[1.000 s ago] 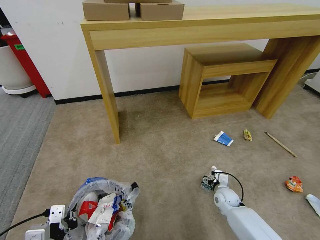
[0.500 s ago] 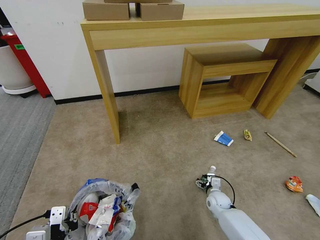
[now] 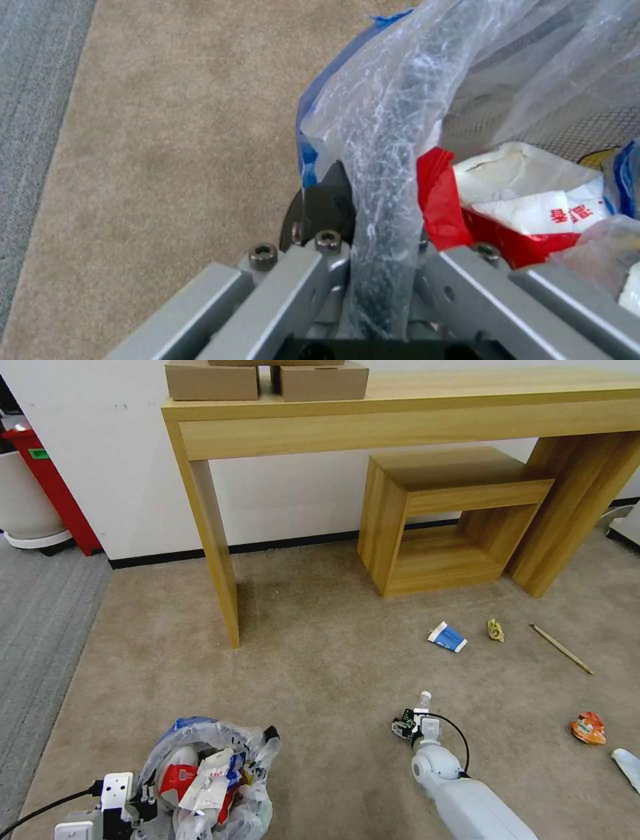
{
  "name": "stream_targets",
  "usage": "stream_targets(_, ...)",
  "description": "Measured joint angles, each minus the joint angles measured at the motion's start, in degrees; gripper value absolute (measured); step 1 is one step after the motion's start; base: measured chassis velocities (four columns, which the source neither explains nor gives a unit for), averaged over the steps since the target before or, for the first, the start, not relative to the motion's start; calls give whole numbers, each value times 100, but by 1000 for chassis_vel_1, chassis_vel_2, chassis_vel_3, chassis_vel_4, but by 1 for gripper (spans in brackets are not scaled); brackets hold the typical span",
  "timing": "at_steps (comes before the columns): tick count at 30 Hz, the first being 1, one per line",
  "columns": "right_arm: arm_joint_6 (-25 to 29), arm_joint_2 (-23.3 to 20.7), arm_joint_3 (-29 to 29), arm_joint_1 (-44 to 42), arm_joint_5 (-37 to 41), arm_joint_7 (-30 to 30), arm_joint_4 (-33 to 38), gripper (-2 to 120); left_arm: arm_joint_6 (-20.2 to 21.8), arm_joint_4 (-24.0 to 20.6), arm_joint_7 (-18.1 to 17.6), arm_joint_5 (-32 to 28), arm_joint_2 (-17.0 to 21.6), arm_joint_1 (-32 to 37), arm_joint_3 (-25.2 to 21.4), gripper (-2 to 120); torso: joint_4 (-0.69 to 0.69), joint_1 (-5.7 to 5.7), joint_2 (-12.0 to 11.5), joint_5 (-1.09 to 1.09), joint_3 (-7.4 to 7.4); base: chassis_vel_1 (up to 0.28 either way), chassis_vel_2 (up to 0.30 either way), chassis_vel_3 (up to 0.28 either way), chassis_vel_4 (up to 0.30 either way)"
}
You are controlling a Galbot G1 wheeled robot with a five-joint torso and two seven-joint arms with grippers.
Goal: Pick up the trash bin and place the garbage on the floor into it.
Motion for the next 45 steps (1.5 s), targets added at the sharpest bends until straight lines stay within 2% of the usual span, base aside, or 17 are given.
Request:
stream_targets(10,132,-179,-51,10,71,-8,325,52,-51,-93,36,143,-67,139,-83,0,0,0,0,0,0,0,0,0,0)
stream_targets(11,140,-214,-63,20,97,44,401,44,-77,-98,62,233,-114,171,-82,0,0,0,0,0,0,0,0,0,0)
stream_targets(18,178,-313,-68,5,111,82,574,30,-99,-132,97,313,-174,223,-92,0,1,0,0,1,0,0,0,0,0)
stream_targets(22,195,-486,-16,-71,112,46,899,21,-51,-194,93,194,-90,228,-160,0,1,0,0,1,1,0,0,0,0)
stream_targets(24,268,-877,123,-181,337,-200,1691,13,31,-350,36,-116,152,285,-436,0,-1,0,0,-1,0,0,0,0,0)
stream_targets(25,268,-877,123,-181,337,-200,1691,13,31,-350,36,-116,152,285,-436,0,-1,0,0,-1,0,0,0,0,0)
stream_targets(28,636,-1170,179,-189,410,-634,2164,13,71,-448,-12,-339,325,429,-681,0,-1,0,0,-1,0,0,0,0,0)
stream_targets(30,1590,-1445,124,-58,546,-1644,2621,13,98,-554,-69,-578,459,534,-928,0,-1,1,0,0,0,0,0,0,0)
stream_targets(31,1590,-1445,124,-58,546,-1644,2621,13,98,-554,-69,-578,459,534,-928,0,-1,1,0,0,0,0,0,0,0)
stream_targets(33,2338,-1659,-38,169,937,-2981,2992,13,112,-609,-82,-681,489,606,-1053,0,0,1,0,1,1,0,0,0,0)
stream_targets(34,2338,-1659,-38,169,937,-2981,2992,13,112,-609,-82,-681,489,606,-1053,0,0,1,0,1,1,0,0,0,0)
stream_targets(36,2705,-1939,-290,524,1589,-4488,3466,12,114,-637,-74,-719,493,686,-1127,0,0,1,0,0,0,0,0,0,0)
stream_targets(37,2727,-2055,-435,710,1799,-4927,3680,12,114,-639,-71,-736,502,697,-1149,0,1,1,0,-1,0,0,0,0,0)
stream_targets(38,2727,-2055,-435,710,1799,-4927,3680,12,114,-639,-71,-736,502,697,-1149,0,1,1,0,-1,0,0,0,0,0)
stream_targets(40,2622,-2347,-1095,1425,2105,-5628,4180,12,114,-639,-75,-791,542,690,-1210,0,0,1,0,-2,0,0,0,0,0)
stream_targets(42,2586,-2405,-1389,1682,2161,-5684,4299,12,114,-639,-77,-810,550,678,-1216,0,0,1,0,-2,0,0,0,0,0)
stream_targets(45,2431,-2461,-2686,2608,2453,-5670,4529,12,114,-615,-93,-850,544,629,-1216,0,1,1,0,0,0,0,0,0,0)
